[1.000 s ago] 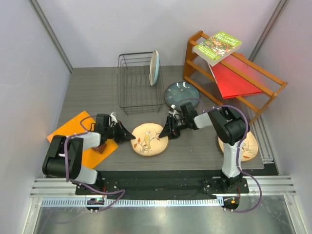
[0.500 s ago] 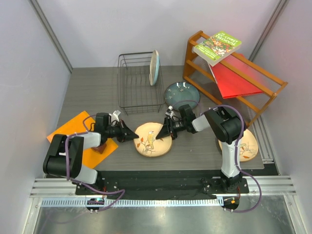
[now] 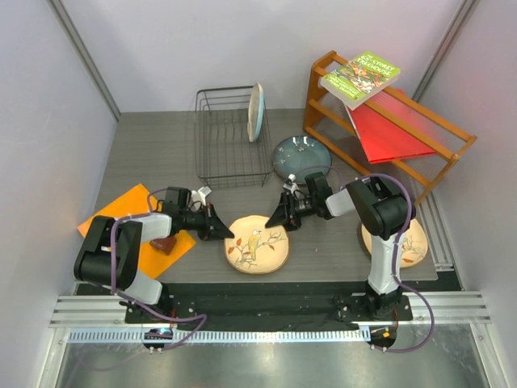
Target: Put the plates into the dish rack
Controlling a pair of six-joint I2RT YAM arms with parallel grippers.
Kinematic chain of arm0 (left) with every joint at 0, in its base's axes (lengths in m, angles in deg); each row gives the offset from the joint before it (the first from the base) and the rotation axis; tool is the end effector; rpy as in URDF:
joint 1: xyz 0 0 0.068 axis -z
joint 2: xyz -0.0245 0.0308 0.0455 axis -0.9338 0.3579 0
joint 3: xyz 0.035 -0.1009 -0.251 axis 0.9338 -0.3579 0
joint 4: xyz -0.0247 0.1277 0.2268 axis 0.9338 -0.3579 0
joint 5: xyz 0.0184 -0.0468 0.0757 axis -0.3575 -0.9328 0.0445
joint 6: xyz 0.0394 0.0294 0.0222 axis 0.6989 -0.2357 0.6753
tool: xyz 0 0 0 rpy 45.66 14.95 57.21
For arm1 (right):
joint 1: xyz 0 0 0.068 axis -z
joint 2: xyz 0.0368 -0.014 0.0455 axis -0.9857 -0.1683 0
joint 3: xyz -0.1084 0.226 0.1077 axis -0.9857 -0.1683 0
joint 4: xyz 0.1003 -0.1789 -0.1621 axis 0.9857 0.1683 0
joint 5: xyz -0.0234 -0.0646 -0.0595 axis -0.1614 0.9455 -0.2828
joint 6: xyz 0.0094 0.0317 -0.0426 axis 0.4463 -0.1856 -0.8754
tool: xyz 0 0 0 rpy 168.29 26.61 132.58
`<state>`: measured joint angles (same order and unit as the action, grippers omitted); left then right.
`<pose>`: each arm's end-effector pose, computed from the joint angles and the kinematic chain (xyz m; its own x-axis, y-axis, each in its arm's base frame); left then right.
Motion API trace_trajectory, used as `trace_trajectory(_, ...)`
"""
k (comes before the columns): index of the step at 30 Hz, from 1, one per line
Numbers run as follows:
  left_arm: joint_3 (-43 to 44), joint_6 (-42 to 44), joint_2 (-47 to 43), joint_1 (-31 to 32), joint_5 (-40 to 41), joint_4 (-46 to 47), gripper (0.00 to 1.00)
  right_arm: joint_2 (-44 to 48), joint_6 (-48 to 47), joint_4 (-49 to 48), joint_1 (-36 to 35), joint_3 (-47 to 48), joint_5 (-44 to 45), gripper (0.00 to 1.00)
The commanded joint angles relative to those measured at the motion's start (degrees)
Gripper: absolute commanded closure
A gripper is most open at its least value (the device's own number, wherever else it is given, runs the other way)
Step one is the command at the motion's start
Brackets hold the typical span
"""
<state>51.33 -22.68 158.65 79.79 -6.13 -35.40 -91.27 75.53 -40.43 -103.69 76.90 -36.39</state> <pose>0.2328 -0.0735 0.1259 -0.9797 -0.1997 -0.0158 -0.0839 0.4806 -0.8729 0.3014 0.1640 0.0796 -0.9968 -0.0626 -0.0498 -0.0691 0.3599 0.9304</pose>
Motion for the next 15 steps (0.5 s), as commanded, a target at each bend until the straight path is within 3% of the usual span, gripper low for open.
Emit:
trace_trajectory(1,3.92,-0.2,0.86,0.05,-7.39,0.17,1.0,1.01,-3.05,2.85,0.79,-0.75,4.53,0.59)
trace_trajectory(4,5.07,-0.29,1.83,0.05,-6.08,0.61,1.0,0.13,-3.58,2.93,0.79,-0.14,2.78,0.67)
trace_trajectory(8,5.86,-1.25,2.27,0.05,-5.28,2.1,1.0,-0.31,-4.54,4.34,0.44,0.92,1.1,0.57)
trace_trajectory(11,5.95,-2.39,2.88,0.05,-5.19,3.95,1.0,-0.14,-5.42,5.04,-0.44,0.83,1.1,0.56)
trace_trajectory(15,6.39,-2.31,3.85,0.05,-4.41,4.74,1.0,0.3,-6.04,4.96,-0.97,0.39,0.92,0.69)
